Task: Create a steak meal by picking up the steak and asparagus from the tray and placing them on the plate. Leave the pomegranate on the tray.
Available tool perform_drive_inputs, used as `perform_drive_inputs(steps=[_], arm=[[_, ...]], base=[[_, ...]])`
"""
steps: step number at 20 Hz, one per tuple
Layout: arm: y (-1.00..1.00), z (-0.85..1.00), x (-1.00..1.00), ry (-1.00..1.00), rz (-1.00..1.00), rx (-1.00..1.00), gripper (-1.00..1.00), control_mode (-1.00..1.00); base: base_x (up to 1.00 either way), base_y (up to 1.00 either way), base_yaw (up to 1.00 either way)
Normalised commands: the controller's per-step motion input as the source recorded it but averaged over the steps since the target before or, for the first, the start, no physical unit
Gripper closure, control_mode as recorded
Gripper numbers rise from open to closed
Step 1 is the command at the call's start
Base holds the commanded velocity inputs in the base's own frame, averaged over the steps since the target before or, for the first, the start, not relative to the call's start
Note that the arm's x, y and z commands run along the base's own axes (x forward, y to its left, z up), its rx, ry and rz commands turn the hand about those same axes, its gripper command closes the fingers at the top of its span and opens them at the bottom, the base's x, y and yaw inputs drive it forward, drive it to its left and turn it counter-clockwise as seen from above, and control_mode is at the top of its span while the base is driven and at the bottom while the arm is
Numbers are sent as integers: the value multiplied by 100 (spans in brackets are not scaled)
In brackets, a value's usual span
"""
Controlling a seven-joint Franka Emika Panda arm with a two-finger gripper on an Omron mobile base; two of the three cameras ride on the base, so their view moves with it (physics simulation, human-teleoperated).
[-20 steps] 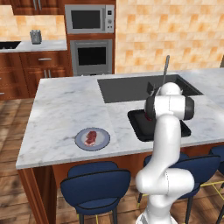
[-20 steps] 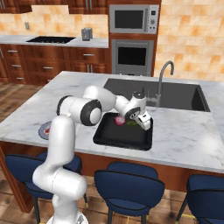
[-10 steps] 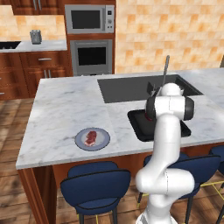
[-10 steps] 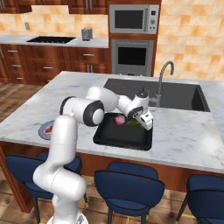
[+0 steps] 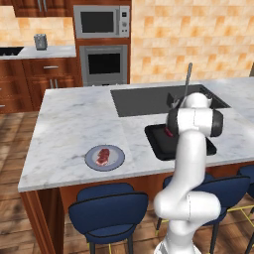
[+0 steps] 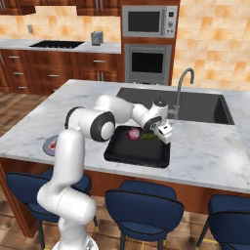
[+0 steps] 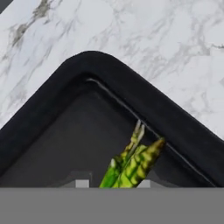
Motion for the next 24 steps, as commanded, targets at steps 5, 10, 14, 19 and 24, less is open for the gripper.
perform_drive_inputs(steps=[5, 10, 14, 19, 24], arm=[[1, 77, -64, -2, 1, 0, 100, -100], [46, 70, -68, -19, 11, -2, 100, -100], [68, 70, -46, -11, 17, -4, 100, -100], [92, 55, -29, -1, 27, -11, 100, -100], [100, 35, -11, 0, 33, -16, 100, -100]], base=[[0, 0, 0], [0, 0, 0], [0, 0, 0], [0, 0, 0], [0, 0, 0]])
